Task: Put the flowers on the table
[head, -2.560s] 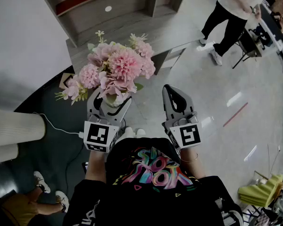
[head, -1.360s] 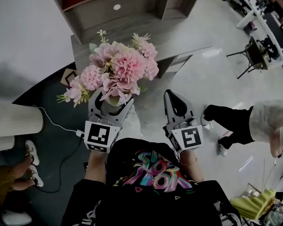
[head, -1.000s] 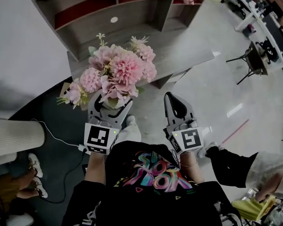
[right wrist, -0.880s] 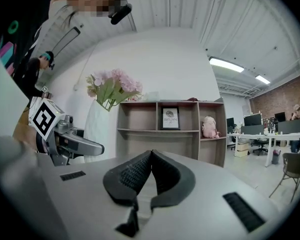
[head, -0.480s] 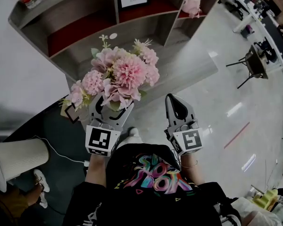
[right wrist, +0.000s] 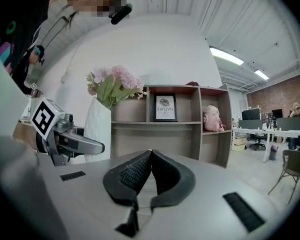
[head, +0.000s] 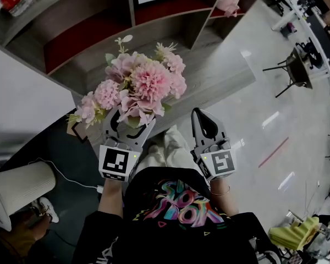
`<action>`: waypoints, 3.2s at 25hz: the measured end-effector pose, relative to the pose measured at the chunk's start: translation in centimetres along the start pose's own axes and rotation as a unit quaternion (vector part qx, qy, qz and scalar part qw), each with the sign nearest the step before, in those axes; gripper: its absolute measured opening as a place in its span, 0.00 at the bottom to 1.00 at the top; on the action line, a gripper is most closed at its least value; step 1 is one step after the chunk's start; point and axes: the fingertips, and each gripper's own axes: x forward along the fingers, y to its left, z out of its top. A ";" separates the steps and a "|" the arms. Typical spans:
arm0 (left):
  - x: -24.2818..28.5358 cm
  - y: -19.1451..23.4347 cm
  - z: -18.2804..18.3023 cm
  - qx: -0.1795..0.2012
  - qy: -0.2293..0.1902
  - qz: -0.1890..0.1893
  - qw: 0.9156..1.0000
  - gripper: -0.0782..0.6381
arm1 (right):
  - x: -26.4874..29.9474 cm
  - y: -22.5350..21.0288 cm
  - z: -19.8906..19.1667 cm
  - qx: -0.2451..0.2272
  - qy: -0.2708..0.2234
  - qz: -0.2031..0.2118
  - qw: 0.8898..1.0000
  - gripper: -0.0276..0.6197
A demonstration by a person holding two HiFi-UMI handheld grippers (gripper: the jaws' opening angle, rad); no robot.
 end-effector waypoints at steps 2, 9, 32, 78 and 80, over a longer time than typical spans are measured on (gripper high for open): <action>0.0 0.0 0.0 -0.002 0.001 0.005 1.000 0.62 | 0.2 0.0 -0.2 -0.001 0.006 0.008 1.000 0.07; 0.4 0.0 -0.1 -0.002 -0.006 0.027 1.000 0.62 | 1.2 -0.3 -1.3 -0.003 0.010 0.037 0.999 0.07; 0.3 0.1 0.4 -0.003 -0.007 0.076 0.997 0.62 | 4.6 1.2 1.0 -0.020 -0.006 0.130 0.991 0.07; 7.0 -2.0 -19.2 -0.019 0.011 -0.044 0.999 0.62 | 4.4 3.0 -14.6 0.045 0.106 0.053 0.992 0.07; 7.2 -2.0 -19.6 -0.021 0.011 -0.046 0.999 0.62 | 4.0 3.0 -15.2 0.047 0.114 0.051 0.991 0.07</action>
